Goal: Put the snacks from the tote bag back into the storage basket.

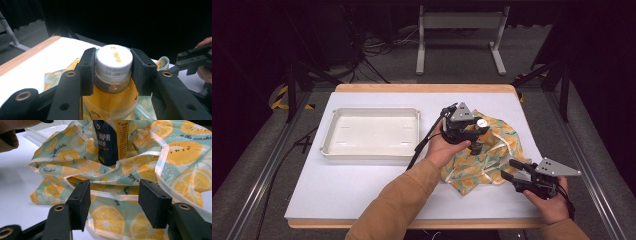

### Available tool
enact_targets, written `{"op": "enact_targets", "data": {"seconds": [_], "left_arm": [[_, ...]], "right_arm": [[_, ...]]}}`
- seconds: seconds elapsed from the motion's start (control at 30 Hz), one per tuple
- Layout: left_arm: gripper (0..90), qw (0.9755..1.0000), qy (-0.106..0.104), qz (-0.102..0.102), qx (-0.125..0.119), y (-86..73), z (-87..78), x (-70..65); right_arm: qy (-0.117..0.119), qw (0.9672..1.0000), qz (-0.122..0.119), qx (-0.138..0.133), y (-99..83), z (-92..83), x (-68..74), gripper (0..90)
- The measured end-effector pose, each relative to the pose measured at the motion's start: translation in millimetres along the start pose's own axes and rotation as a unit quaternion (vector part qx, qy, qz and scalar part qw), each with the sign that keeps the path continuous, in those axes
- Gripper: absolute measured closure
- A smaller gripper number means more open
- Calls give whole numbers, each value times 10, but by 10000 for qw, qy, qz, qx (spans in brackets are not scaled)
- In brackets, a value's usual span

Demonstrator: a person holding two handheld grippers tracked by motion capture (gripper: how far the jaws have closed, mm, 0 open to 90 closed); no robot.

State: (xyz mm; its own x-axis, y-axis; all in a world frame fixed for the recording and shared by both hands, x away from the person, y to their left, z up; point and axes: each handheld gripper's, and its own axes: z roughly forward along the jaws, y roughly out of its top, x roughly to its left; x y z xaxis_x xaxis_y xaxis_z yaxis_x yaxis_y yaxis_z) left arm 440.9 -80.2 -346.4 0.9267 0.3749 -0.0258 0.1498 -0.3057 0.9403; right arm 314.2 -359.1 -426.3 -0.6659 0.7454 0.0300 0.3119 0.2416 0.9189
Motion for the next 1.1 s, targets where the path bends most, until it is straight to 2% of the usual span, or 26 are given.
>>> {"op": "enact_targets", "data": {"seconds": [0.4, 0.63, 1.1], "left_arm": [[585, 9999, -29, 66, -144, 202, -128, -53], [584, 9995, -107, -68, -279, 278, -192, -49], [585, 9988, -134, 40, -473, 543, -385, -105]], "right_arm": [[36, 10000, 11, 28, -4, 4, 1, 441], [58, 10000, 11, 61, -10, 15, 1, 432], [76, 10000, -45, -33, -14, 19, 3, 409]]}}
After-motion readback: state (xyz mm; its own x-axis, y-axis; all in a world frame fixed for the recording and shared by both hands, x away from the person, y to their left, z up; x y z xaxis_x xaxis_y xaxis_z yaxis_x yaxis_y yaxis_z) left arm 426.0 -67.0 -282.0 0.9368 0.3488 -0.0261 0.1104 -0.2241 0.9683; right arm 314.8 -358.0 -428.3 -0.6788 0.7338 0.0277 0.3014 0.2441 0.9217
